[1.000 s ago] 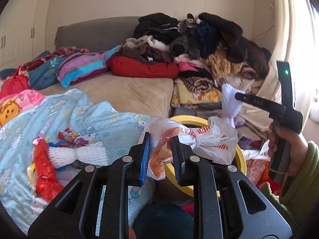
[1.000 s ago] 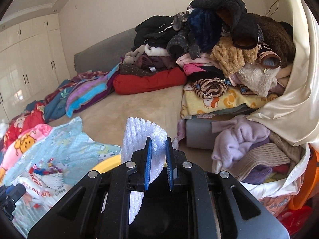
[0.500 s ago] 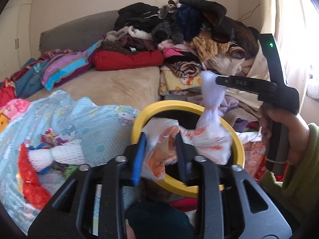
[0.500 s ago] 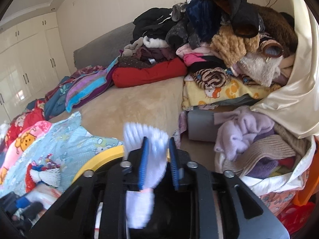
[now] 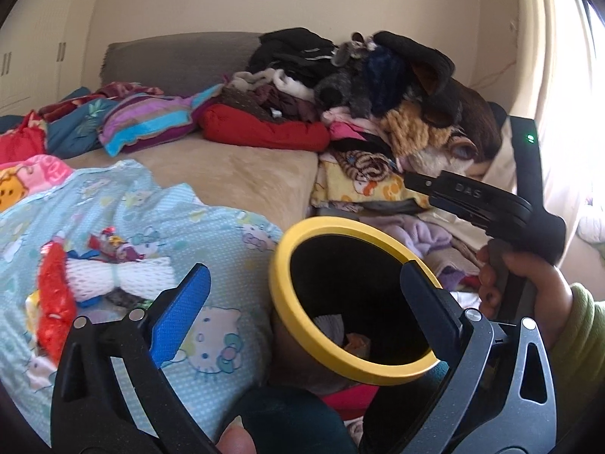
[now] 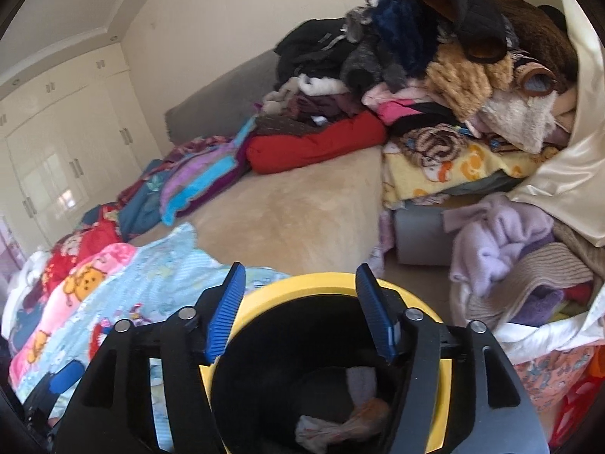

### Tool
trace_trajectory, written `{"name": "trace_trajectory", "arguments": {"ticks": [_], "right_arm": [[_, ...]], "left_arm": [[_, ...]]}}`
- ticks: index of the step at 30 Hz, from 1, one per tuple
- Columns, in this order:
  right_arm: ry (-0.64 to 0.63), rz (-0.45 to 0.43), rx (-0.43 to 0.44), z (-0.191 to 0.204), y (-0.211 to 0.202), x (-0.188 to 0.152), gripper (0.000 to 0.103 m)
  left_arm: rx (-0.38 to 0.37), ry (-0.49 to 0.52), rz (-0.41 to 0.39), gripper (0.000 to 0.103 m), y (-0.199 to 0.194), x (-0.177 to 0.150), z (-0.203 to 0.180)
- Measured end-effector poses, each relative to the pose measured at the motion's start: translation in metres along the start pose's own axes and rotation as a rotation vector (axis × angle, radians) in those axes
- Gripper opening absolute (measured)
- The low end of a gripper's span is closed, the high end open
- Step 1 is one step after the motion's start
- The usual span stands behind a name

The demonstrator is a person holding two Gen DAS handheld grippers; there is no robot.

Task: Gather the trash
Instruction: 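Open both tools to drop the bag and foam net into the bin, then move both open tools back over the remaining trash on the bed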

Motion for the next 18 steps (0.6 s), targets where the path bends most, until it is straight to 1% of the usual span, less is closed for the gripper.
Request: {"name": "trace_trajectory", "arguments": {"ticks": [4, 14, 18], "right_arm": [[-0.020, -0.005, 0.054, 0.021, -0.004, 0.001, 0.066], [-0.073, 0.026, 0.157, 0.068, -0.005, -0.008, 0.069], [-0.125, 0.034, 0.206, 0.095, -0.007, -0.014, 0.071]], "left_arm": [[0.029, -0.031, -0.023, 0.092, -0.008, 0.006, 0.014], [0.112, -0.104, -0.098, 0.092, -0.038, 0.020, 0.054], [0.145, -0.116, -0.130, 0.092, -0.051, 0.022, 0.068]]}}
Point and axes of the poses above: each gripper's, at about its wrist camera, not at the fingertips, and y roughly the way its jaws point, z to its left, x to its top, the point moved 5 cm from there along y, roughly the way its jaws point, and after that the axes turned 6 degrees about -y, right-handed, at the moved point
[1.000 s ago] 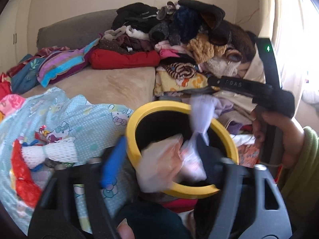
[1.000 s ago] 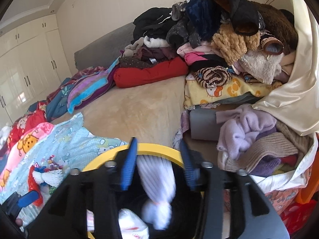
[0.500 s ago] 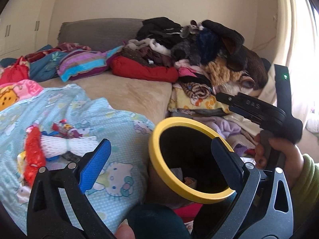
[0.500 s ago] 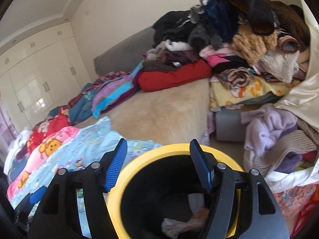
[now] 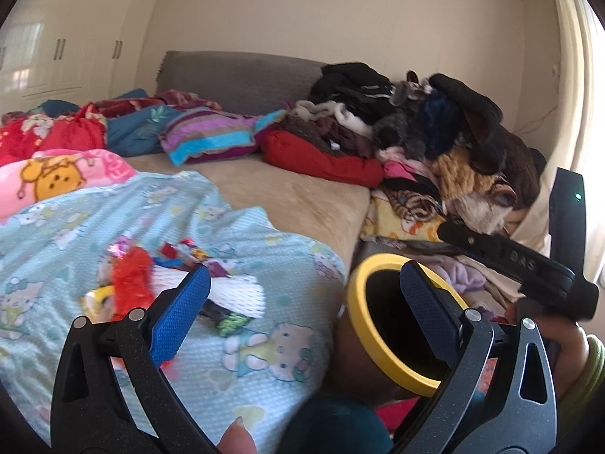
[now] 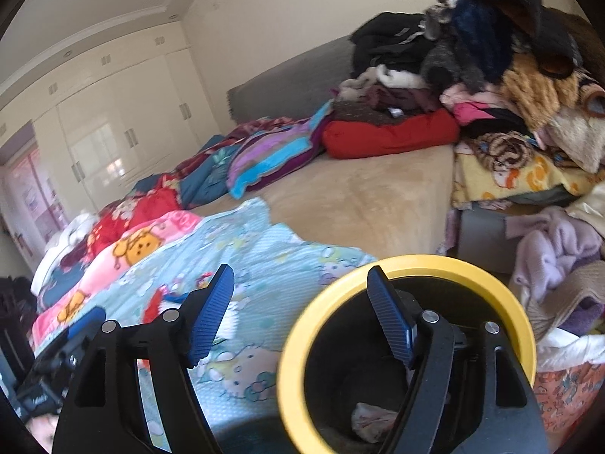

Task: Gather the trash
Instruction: 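Move both open tools back over the remaining trash on the bed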

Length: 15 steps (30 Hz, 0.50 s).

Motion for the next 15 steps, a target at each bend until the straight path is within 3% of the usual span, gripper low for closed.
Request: {"name": "trace_trajectory", "arguments": {"ticks": [15], "right_arm": [[-0.167, 0.063, 0.148, 0.092, 0.031, -0.012, 0.078]], "left_arm": [[0.141, -0.093, -0.035, 0.092, -0.027, 0.007, 0.087]]}}
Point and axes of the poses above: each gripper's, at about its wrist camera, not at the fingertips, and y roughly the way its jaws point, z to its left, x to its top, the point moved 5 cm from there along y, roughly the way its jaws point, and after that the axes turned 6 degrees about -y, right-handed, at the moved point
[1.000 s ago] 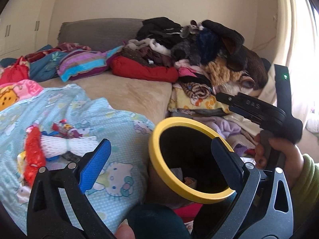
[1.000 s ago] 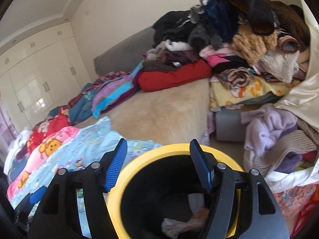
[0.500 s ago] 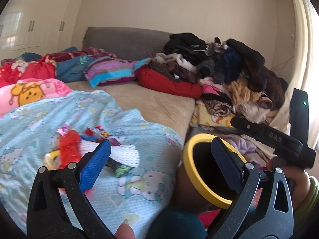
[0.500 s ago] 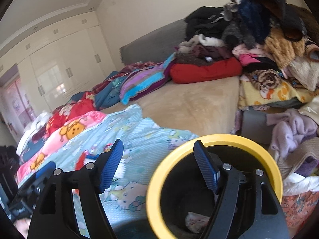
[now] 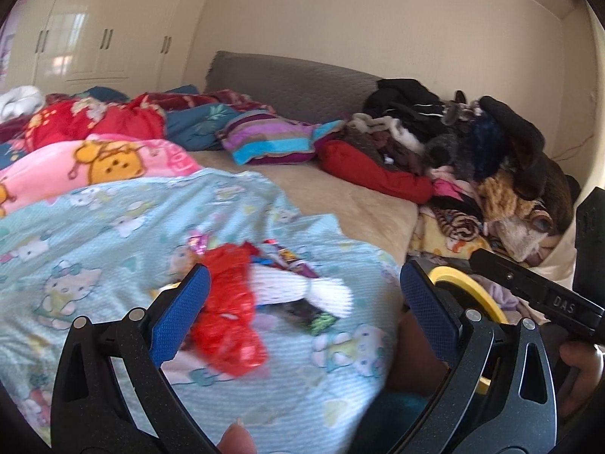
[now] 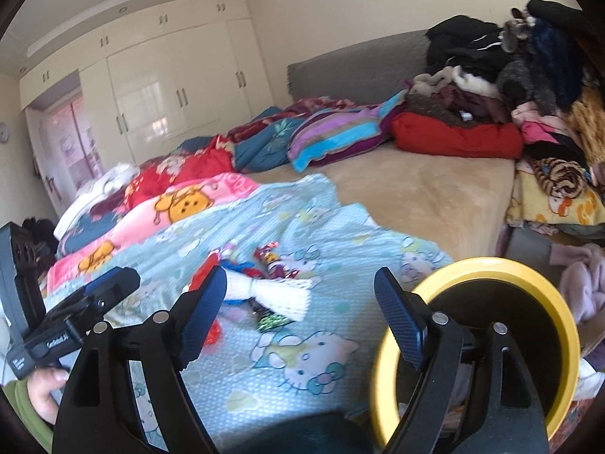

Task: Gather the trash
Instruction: 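Move both open tools back over the remaining trash on the bed, then grasp the red plastic bag with the left tool while the right tool grasps the tied foam net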

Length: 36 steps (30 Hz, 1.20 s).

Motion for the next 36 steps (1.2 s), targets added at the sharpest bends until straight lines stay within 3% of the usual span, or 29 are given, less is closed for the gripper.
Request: {"name": "trace_trajectory", "arguments": {"ticks": [9, 18, 24, 27, 29, 31, 33, 34, 36], "right_arm": [[-0.049, 0.093, 0.028, 0.025, 0.046, -0.008, 0.080], [-0.083, 0.259, 0.006, 0.032, 0.109, -0.030, 0.081], [-0.103, 0.336, -0.014, 0.038, 0.153, -0.034, 0.081], [-0.125, 0.398, -0.024, 0.038, 0.173, -0.040, 0.080], [-0.130, 0.423, -0.014, 0.037, 0.181, -0.044, 0.069], [-0.122, 0.451, 0.020, 0.038, 0.186, -0.049, 0.039], [-0.103, 0.451, 0.045, 0.037, 0.185, -0.053, 0.027], [-0.099, 0.445, 0.050, 0.037, 0.182, -0.054, 0.016], [-0.083, 0.427, 0.063, 0.036, 0.176, -0.055, 0.016]], "left_arm": [[0.073, -0.058, 0.043, 0.092, 0.009, -0.008, 0.049], [0.093, -0.020, 0.140, 0.092, 0.033, -0.035, 0.059], [0.100, 0.010, 0.217, 0.080, 0.055, -0.047, 0.057], [0.106, 0.017, 0.238, 0.068, 0.064, -0.050, 0.056], [0.106, 0.017, 0.256, 0.067, 0.070, -0.053, 0.056], [0.115, 0.026, 0.282, 0.062, 0.077, -0.059, 0.055], [0.131, 0.036, 0.297, 0.053, 0.080, -0.064, 0.055], [0.133, 0.037, 0.301, 0.051, 0.081, -0.065, 0.055], [0.147, 0.040, 0.315, 0.041, 0.084, -0.069, 0.057]]}}
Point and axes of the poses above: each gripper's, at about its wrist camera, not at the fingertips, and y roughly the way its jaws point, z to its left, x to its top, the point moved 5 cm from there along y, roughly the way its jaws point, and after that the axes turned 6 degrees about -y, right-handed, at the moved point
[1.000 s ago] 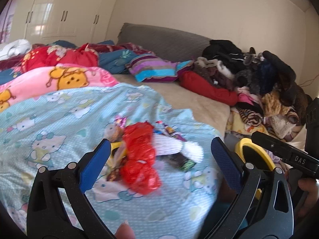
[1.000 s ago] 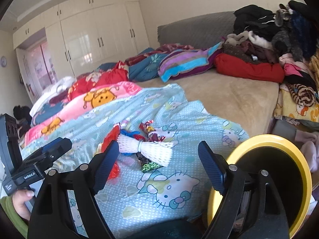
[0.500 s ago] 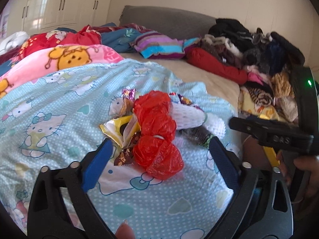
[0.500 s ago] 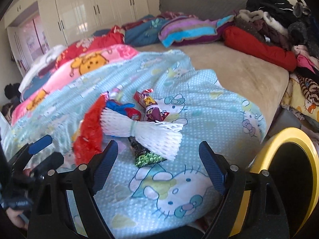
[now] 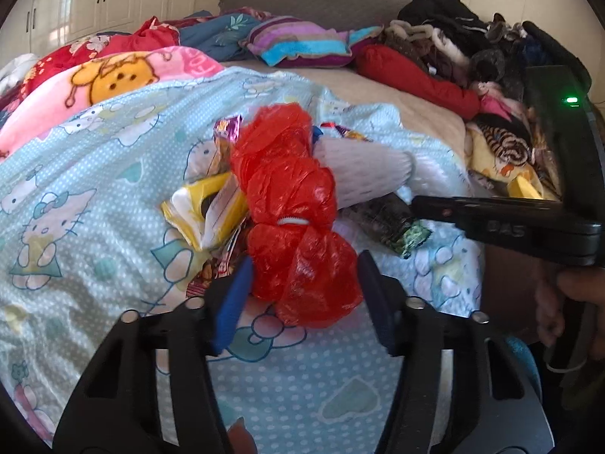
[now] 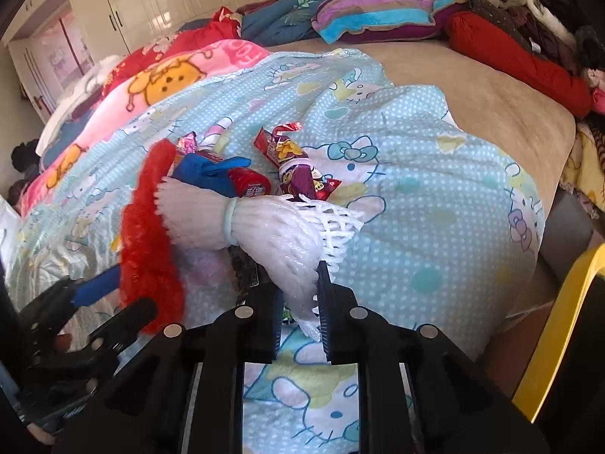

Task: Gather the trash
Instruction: 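Grasp the red plastic bag with the left tool while the right tool grasps the tied foam net, then lift and carry the red bag and foam net over the bin with both tools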

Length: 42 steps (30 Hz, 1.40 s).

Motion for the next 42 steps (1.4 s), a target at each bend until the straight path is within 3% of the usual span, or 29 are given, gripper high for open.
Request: {"name": "trace_trajectory", "arguments": {"ticks": [6, 9, 16, 26, 35, 42], "right_arm": [[0.084, -0.057, 0.038, -0.010, -0.018, -0.006, 0.016], [0.121, -0.079, 0.053, -0.019, -0.028, -0.009, 0.016], [0.162, -0.111, 0.063, -0.025, -0.046, -0.016, 0.016], [0.146, -0.156, 0.068, -0.016, -0.077, -0.017, 0.016], [0.133, -0.185, 0.059, -0.016, -0.112, -0.017, 0.016], [0.171, -0.208, 0.028, -0.039, -0.147, -0.021, 0.016]], "left_arm": [[-0.001, -0.008, -0.001, 0.018, -0.001, -0.002, 0.002], [-0.037, -0.015, -0.023, 0.012, -0.009, 0.000, 0.001], [-0.113, -0.055, -0.107, 0.009, -0.041, 0.016, 0.000], [-0.124, -0.069, -0.208, 0.009, -0.082, 0.042, 0.001], [-0.156, -0.048, -0.253, 0.009, -0.106, 0.052, -0.014], [-0.194, -0.021, -0.278, 0.009, -0.124, 0.055, -0.035]]}}
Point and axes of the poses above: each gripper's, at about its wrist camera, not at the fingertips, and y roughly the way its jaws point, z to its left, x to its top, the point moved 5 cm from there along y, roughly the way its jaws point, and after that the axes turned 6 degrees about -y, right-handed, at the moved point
